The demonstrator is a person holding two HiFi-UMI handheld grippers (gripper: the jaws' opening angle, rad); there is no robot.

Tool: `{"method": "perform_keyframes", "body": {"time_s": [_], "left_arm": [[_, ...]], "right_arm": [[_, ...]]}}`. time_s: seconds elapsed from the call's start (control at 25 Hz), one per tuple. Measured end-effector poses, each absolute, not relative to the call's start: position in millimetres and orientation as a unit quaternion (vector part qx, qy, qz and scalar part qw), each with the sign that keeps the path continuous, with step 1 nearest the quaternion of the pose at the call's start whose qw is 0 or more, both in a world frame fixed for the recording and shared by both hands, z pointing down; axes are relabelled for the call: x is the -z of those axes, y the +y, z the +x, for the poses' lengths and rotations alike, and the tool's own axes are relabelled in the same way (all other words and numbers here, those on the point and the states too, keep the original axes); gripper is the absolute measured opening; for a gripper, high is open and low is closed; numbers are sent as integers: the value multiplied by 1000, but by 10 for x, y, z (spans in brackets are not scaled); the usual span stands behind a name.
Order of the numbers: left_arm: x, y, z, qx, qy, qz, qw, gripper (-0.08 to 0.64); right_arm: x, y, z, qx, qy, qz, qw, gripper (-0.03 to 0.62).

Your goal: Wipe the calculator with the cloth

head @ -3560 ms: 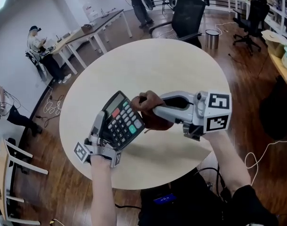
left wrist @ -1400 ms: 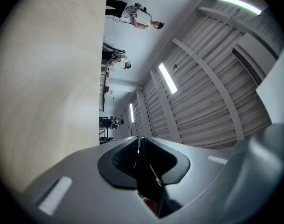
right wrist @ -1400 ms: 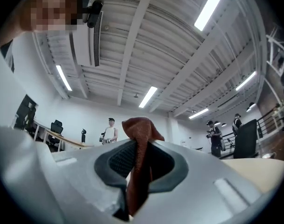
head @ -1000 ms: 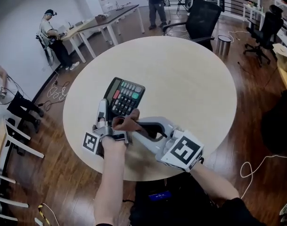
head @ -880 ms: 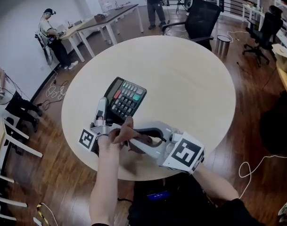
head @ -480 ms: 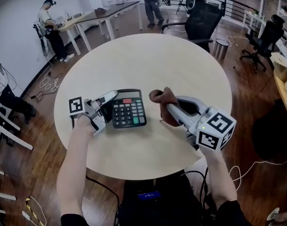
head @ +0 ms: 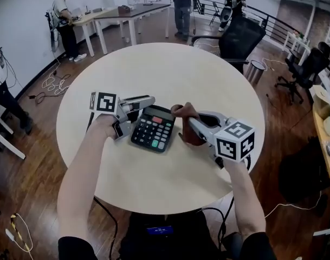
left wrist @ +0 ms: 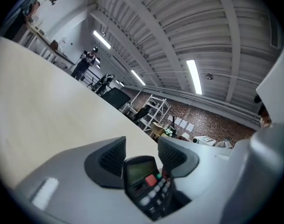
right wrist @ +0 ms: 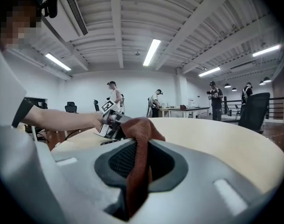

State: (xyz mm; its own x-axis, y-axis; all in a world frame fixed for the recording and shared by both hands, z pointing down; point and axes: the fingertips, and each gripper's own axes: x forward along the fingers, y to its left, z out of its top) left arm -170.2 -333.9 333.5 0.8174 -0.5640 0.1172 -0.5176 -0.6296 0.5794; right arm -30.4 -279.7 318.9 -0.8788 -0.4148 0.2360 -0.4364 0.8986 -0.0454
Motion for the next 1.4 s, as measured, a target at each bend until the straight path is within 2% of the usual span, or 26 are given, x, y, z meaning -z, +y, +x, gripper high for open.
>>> {"method": "perform_keyframes", "body": {"time_s": [0.08, 0.12, 0.28, 0.52, 0.64, 0.8, 1.04, 1.24, 1.4], "left_arm": [[-3290, -3371, -1763, 51, -326, 901, 282, 307], [-3236, -3322, -1841, 72, -333, 897, 283, 332], [-3003, -2673, -2116, 180, -314, 862, 355, 331], [-3306, -1850, -1747, 160, -301, 833, 436, 275], [-3372, -1895, -1624, 159, -318, 818, 452, 273], [-3430, -2156, -1711, 198, -362, 775, 479, 275], [-3333, -2426, -2011, 249, -384, 754, 470, 275], [-3290, -2676, -2470, 272, -446, 757, 393, 275], [-3150, -2413, -2431, 240, -425, 792, 366, 257]], "right_arm": [[-3205, -2908, -298, -50, -966, 226, 118, 50], [-3191, -2954, -317, -48, -964, 230, 120, 51], [-3094, -3194, -444, -28, -960, 245, 132, 50], [-3275, -3635, -915, -35, -962, 215, 167, 51], [-3417, -3683, -1150, -52, -964, 180, 187, 50], [-3494, -3491, -1236, -97, -970, 127, 182, 50], [-3456, -3212, -1160, -127, -967, 136, 174, 51], [-3498, -2757, -874, -205, -962, 118, 137, 51], [-3408, -2695, -813, -168, -968, 139, 125, 50]]}}
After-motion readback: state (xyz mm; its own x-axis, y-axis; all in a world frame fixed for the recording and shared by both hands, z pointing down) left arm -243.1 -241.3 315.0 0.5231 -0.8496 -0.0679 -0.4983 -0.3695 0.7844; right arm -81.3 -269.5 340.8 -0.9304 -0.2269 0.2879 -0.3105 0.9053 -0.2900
